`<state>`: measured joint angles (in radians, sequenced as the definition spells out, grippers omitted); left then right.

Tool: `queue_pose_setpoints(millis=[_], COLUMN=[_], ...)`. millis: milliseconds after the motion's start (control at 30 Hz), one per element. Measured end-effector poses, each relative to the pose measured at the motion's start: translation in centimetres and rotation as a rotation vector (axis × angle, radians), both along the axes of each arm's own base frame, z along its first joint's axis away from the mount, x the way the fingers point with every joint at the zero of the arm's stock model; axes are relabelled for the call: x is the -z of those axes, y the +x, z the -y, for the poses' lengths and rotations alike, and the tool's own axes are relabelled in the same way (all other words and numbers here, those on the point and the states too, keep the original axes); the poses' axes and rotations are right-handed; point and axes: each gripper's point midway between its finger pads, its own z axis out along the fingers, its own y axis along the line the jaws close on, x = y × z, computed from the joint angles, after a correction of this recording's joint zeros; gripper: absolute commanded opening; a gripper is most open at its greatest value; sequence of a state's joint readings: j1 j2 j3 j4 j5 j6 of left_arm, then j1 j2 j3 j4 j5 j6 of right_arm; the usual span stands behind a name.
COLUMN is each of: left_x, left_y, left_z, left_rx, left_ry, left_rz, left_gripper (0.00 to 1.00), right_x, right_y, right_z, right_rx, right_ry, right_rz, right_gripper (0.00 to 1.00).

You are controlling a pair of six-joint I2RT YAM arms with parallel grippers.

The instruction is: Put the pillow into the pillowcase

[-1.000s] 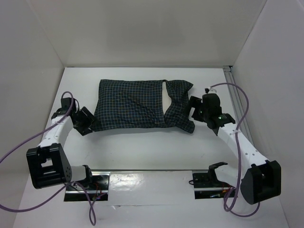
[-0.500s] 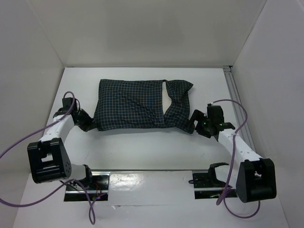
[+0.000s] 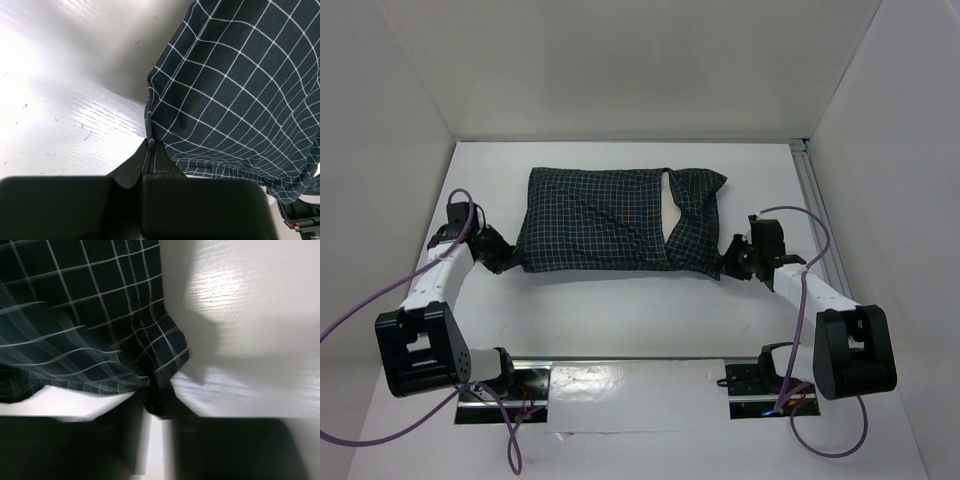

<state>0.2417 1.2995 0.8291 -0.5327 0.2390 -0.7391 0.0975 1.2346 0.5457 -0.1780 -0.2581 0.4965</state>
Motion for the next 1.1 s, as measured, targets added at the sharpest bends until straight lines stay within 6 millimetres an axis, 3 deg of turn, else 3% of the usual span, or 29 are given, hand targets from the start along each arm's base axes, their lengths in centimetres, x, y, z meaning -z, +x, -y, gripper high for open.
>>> queue_pose_setpoints(millis=[67,167,267,433,600,667,767,933,1000,1100], left_x=[-0.2,-0.6,-2.0,-8.0,-18.7,-22.8,-27.3,-31.5,-31.9,-31.2], left_y=[0.0,-0.1,0.0,1.5,3.3,3.2,2.1,-0.7,-1.4,-1.4], left_z=[0.0,0.0,0.0,0.1,0.4,0.5,0.7,1.9,2.3,2.7], left_rx=[0.000,-0.001,-0.001,0.011,0.024,0.031,0.041,0.071,0.084,0.103], left_ry=[0.001,0.004,0.010,0.013,0.017,0.018,0.021,0.014,0.007,-0.010], left_rz=[-0.002,0.007,0.031,0.140,0.371,0.452,0.537,0.620,0.632,0.635], left_gripper=[0.00,0.00,0.00,0.00,0.00,0.00,0.00,0.00,0.00,0.00], right_x=[-0.1,-0.7,-2.6,-9.9,-20.1,-24.2,-29.9,-36.3,-37.3,-36.9], right_y=[0.0,-0.1,0.0,2.4,4.7,4.8,4.0,1.1,0.4,0.3], right_z=[-0.2,0.0,0.4,1.7,3.0,3.4,4.1,5.4,5.8,6.1], right_rx=[-0.003,0.003,0.020,0.082,0.163,0.192,0.231,0.282,0.295,0.299], right_ry=[0.009,0.004,-0.014,-0.061,-0.097,-0.106,-0.116,-0.136,-0.145,-0.167], right_rz=[0.000,0.012,0.049,0.201,0.399,0.467,0.569,0.687,0.713,0.702], right_gripper=[0.00,0.00,0.00,0.00,0.00,0.00,0.00,0.00,0.00,0.00])
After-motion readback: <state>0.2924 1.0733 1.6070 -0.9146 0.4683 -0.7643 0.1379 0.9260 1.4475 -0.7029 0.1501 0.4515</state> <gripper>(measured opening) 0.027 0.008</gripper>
